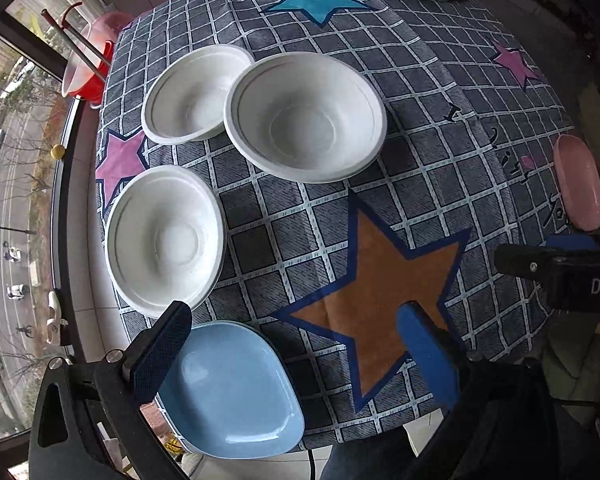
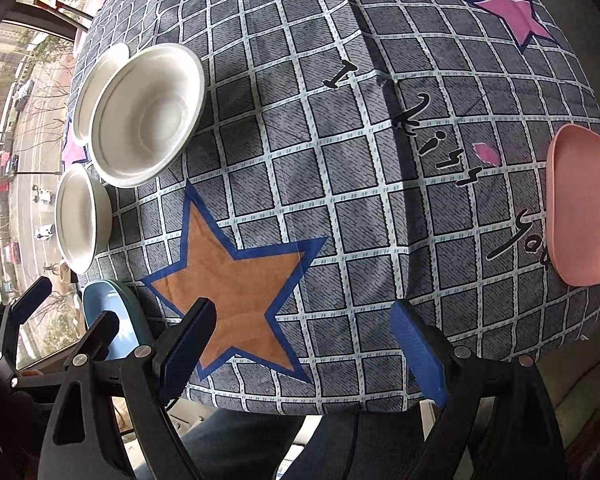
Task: Organize plates and bowls
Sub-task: 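Reach the right gripper to the pink square plate and grasp its rim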
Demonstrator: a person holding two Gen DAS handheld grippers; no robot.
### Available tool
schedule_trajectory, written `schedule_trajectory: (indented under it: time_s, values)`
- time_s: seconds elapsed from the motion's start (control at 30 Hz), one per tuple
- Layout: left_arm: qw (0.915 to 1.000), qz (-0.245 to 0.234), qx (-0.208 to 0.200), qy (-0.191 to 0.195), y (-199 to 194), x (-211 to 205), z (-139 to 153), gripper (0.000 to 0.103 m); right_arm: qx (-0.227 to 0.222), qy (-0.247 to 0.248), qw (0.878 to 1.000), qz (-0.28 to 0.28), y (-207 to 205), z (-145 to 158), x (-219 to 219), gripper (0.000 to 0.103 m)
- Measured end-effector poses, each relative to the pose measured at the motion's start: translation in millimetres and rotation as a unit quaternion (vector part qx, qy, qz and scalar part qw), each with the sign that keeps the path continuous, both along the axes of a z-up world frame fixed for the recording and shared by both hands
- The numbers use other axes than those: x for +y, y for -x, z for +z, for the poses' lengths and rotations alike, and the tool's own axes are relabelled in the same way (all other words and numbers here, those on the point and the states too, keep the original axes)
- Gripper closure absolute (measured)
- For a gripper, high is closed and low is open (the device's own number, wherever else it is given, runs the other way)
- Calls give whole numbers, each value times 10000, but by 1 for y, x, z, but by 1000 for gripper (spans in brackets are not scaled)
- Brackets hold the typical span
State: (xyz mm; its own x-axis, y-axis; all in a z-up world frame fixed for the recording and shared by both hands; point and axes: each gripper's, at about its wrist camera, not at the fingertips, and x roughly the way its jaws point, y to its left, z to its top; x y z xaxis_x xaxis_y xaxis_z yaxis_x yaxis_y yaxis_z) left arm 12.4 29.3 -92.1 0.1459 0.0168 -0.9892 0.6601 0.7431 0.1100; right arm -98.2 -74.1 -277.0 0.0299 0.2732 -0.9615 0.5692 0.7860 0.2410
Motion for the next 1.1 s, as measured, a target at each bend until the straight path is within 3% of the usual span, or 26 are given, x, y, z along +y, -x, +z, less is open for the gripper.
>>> schedule_trajectory:
  time_s: [0.43, 0.83, 1.1]
  values:
    - [9958, -864, 254, -153, 17, -93, -13, 0, 169, -43, 9939, -1084, 53, -7, -74, 13]
    - [9867, -1469, 694, -53, 49, -204, -31, 0, 662, 632, 9801, -1764, 119, -8, -171, 13]
    - [9829, -1552, 995, -7, 73, -281, -53, 0, 1000, 1100, 9719, -1827, 142, -27, -235, 13]
